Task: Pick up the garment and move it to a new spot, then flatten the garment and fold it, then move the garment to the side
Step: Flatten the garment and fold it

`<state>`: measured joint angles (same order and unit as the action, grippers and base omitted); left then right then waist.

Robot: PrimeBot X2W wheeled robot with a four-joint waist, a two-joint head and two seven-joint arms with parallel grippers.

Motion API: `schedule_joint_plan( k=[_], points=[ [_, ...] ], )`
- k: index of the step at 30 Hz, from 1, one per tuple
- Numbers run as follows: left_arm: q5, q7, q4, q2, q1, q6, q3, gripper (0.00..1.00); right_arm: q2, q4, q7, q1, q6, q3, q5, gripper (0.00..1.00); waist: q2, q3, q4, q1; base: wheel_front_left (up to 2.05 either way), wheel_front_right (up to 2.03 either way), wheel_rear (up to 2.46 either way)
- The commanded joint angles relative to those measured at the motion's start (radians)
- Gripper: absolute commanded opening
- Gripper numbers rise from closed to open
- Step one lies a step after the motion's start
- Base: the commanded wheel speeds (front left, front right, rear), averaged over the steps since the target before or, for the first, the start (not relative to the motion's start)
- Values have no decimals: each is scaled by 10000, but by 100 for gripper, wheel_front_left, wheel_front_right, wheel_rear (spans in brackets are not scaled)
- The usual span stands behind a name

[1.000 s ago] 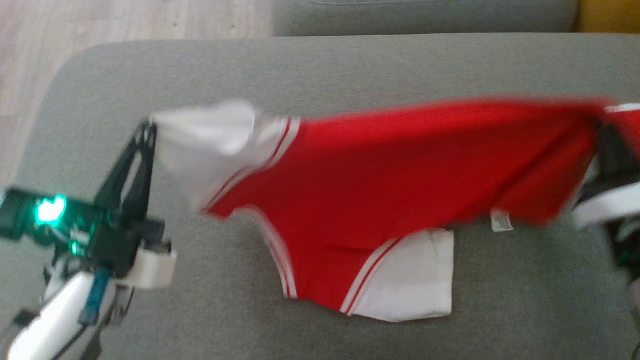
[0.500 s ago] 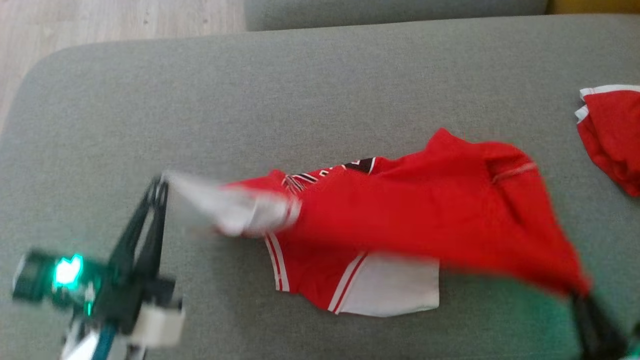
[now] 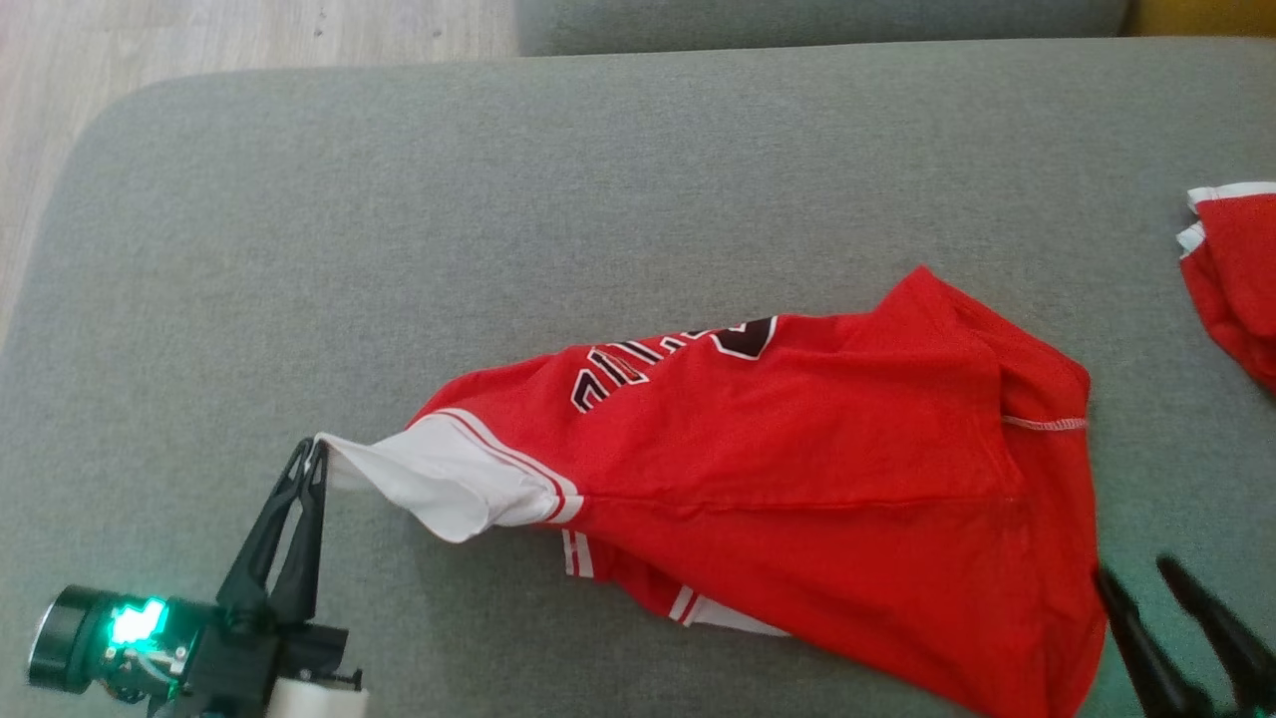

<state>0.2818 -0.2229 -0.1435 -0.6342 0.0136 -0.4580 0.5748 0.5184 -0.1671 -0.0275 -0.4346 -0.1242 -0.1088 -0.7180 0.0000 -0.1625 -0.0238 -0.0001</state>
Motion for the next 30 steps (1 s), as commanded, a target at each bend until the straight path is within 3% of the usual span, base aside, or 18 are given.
schedule_joint_plan(
  k=[1, 8, 15, 17, 19, 20, 21, 22, 30],
  points=[
    [29, -113, -248, -285, 376, -71, -540, 0, 480, -303, 38, 622, -65, -158, -272, 100, 0, -32, -57, 1, 0, 0, 0],
    [-6, -154, -85, -171, 682, 40, -463, 0, 949, 1336, 623, 2469, -65, -1547, -1022, 100, 0, -190, -424, 1, 0, 0, 0],
    [-59, -153, 0, -73, 941, 132, -333, 0, 878, 2838, 698, 3662, -65, -2804, -1401, 100, 0, -243, -636, 1, 0, 0, 0],
    [-66, -155, 12, -50, 999, 153, -306, 0, 890, 3044, 581, 3853, -65, -3041, -1520, 82, 0, -261, -662, 1, 0, 0, 0],
    [-64, -161, 26, -36, 1037, 172, -287, 0, 905, 3208, 392, 3994, -65, -3220, -1666, 33, 0, -275, -674, 1, 0, 0, 0],
    [-60, -162, 36, -32, 1048, 177, -280, 0, 925, 3283, 321, 4049, -65, -3317, -1731, 17, 0, -280, -674, 1, 0, 0, 0],
    [-60, -162, 36, -32, 1048, 177, -280, 0, 925, 3283, 321, 4049, -65, -3317, -1731, 17, 0, -280, -674, 1, 0, 0, 0],
    [-55, -163, 46, -30, 1056, 178, -276, 0, 945, 3349, 250, 4101, -65, -3412, -1795, 1, 0, -281, -671, 1, 0, 0, 0],
    [-37, -175, 75, -88, 1091, 153, -304, 0, 1322, 3323, -491, 4215, -65, -3968, -2359, 0, 0, -46, -621, 1, 0, 0, 0]
  ],
)
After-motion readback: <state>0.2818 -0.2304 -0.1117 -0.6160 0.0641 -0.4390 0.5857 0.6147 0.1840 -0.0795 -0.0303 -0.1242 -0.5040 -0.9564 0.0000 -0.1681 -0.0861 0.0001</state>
